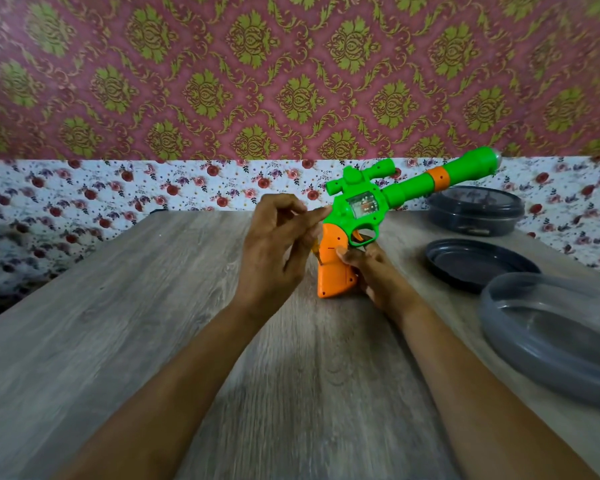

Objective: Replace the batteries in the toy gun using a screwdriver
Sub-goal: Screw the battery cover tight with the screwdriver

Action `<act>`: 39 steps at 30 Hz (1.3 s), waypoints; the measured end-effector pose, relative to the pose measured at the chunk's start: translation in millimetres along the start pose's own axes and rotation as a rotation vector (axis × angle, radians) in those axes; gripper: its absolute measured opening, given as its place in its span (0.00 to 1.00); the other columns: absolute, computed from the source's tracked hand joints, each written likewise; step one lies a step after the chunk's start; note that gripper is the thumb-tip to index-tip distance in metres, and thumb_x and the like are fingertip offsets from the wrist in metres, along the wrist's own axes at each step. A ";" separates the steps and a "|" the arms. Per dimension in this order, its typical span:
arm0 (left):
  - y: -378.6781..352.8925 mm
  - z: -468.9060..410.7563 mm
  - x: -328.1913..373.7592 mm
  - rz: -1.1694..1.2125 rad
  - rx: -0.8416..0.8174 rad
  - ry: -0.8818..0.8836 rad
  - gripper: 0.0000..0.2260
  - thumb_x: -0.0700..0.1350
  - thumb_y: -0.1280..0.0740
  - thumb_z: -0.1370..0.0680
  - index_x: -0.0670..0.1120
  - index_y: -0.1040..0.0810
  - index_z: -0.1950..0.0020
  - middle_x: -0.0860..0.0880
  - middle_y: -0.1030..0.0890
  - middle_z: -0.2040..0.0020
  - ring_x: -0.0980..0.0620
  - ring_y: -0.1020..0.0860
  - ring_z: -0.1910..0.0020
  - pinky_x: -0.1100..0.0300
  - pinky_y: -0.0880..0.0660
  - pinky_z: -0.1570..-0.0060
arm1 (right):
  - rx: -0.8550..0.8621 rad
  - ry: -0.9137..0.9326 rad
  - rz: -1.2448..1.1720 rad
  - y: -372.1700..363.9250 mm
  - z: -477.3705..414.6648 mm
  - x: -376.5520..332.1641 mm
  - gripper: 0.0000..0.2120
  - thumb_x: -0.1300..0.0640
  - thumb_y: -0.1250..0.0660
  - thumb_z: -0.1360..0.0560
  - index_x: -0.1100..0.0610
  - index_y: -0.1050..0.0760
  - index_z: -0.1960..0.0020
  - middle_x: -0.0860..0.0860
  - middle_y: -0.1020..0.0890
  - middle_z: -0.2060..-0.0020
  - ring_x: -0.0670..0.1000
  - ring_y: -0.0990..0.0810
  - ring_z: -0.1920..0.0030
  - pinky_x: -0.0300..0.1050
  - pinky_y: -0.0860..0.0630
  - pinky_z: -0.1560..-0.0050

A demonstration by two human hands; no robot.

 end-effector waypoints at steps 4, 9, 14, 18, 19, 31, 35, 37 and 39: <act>4.6 -3.1 -2.4 0.027 0.038 0.040 0.17 0.34 0.38 0.22 0.43 0.27 0.34 0.44 0.22 0.50 0.66 0.27 0.50 0.75 0.30 0.50 | 0.001 -0.002 -0.005 1.0 -1.2 1.7 0.29 0.55 0.33 0.31 0.54 0.35 0.31 0.56 0.23 0.38 0.55 0.23 0.40 0.57 0.25 0.40; 4.3 -2.6 1.7 0.034 -0.022 0.005 0.15 0.31 0.39 0.23 0.40 0.22 0.39 0.46 0.22 0.40 0.61 0.27 0.38 0.73 0.32 0.40 | 0.003 0.003 -0.029 0.8 -3.2 3.3 0.29 0.55 0.33 0.32 0.53 0.33 0.32 0.54 0.22 0.39 0.53 0.22 0.41 0.54 0.24 0.42; -0.3 -0.4 3.7 0.070 0.012 -0.002 0.09 0.36 0.35 0.24 0.41 0.19 0.46 0.46 0.24 0.47 0.64 0.26 0.46 0.72 0.29 0.47 | -0.003 -0.006 -0.043 1.3 -6.0 6.1 0.29 0.56 0.33 0.32 0.55 0.33 0.32 0.54 0.21 0.41 0.53 0.21 0.43 0.55 0.22 0.44; 2.8 -1.0 -1.2 0.107 0.031 0.058 0.16 0.32 0.37 0.23 0.43 0.25 0.37 0.49 0.21 0.44 0.59 0.22 0.45 0.65 0.23 0.47 | 0.000 -0.008 -0.044 3.2 -7.0 8.5 0.29 0.55 0.33 0.32 0.55 0.33 0.32 0.55 0.21 0.40 0.53 0.21 0.43 0.56 0.24 0.43; 3.3 -1.2 -1.3 0.092 0.019 0.052 0.17 0.31 0.38 0.23 0.43 0.25 0.36 0.49 0.21 0.42 0.62 0.23 0.44 0.67 0.24 0.46 | 0.002 -0.009 -0.047 3.4 -7.5 9.0 0.30 0.55 0.32 0.33 0.55 0.33 0.32 0.55 0.21 0.41 0.53 0.21 0.43 0.55 0.24 0.43; -0.3 2.4 1.9 0.065 0.034 0.031 0.17 0.34 0.36 0.23 0.43 0.27 0.34 0.51 0.23 0.43 0.59 0.23 0.44 0.71 0.26 0.45 | -0.016 -0.012 -0.044 0.1 -8.5 7.8 0.31 0.56 0.33 0.33 0.55 0.34 0.31 0.56 0.22 0.39 0.54 0.21 0.43 0.53 0.21 0.46; -0.3 2.9 3.5 0.025 0.008 -0.004 0.14 0.33 0.38 0.23 0.39 0.24 0.38 0.48 0.24 0.39 0.59 0.27 0.38 0.72 0.32 0.39 | -0.009 -0.017 -0.035 1.9 -9.8 10.5 0.30 0.55 0.32 0.32 0.54 0.34 0.31 0.56 0.22 0.38 0.56 0.22 0.40 0.59 0.26 0.40; -0.5 3.5 5.6 0.033 0.023 -0.013 0.12 0.39 0.36 0.23 0.39 0.21 0.42 0.47 0.24 0.40 0.63 0.27 0.39 0.71 0.31 0.40 | -0.013 -0.024 -0.050 2.1 -10.4 11.9 0.30 0.55 0.32 0.32 0.56 0.34 0.31 0.57 0.23 0.38 0.56 0.22 0.40 0.57 0.24 0.41; -0.4 5.0 6.6 0.027 0.053 -0.014 0.09 0.40 0.33 0.25 0.40 0.18 0.46 0.45 0.23 0.46 0.65 0.27 0.46 0.72 0.29 0.48 | -0.021 -0.022 -0.066 2.0 -10.5 11.4 0.30 0.56 0.32 0.32 0.57 0.33 0.31 0.58 0.23 0.38 0.55 0.21 0.42 0.54 0.22 0.45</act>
Point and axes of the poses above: each hand's wrist, its own z-axis away from the middle knuckle, its own y-axis out of the back of the hand, x = y × z, the point moved 5 cm from there along -z, towards the middle knuckle
